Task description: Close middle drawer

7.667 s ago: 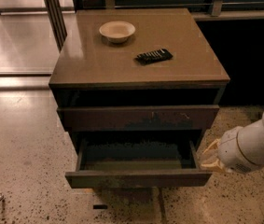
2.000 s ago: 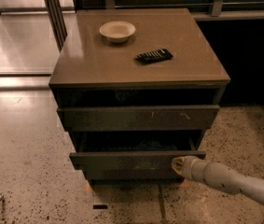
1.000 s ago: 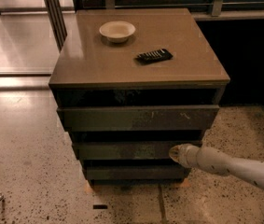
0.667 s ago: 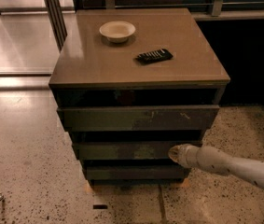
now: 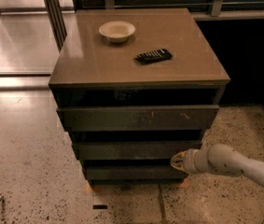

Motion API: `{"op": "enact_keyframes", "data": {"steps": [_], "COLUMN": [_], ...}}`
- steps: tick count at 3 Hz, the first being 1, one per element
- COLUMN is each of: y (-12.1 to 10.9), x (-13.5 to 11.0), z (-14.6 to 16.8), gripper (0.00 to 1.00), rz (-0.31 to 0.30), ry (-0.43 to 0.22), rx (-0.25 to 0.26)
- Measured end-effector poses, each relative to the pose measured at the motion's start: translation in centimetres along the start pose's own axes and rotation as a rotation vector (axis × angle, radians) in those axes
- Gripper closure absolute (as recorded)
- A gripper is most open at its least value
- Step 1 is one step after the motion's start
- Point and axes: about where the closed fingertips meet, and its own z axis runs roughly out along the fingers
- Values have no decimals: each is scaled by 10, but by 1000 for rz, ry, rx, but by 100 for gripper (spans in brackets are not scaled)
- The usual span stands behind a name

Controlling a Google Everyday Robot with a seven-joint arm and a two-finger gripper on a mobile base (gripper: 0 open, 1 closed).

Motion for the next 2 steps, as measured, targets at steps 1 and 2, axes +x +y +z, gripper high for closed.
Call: {"op": "enact_keyframes", "data": {"steps": [1,2], "y": [37,47], "x": [-14,-18], "z": [-29,-29], "gripper": [100,81], "rz": [64,63], "ry": [-44,-56], "rx": [-129,-167]}}
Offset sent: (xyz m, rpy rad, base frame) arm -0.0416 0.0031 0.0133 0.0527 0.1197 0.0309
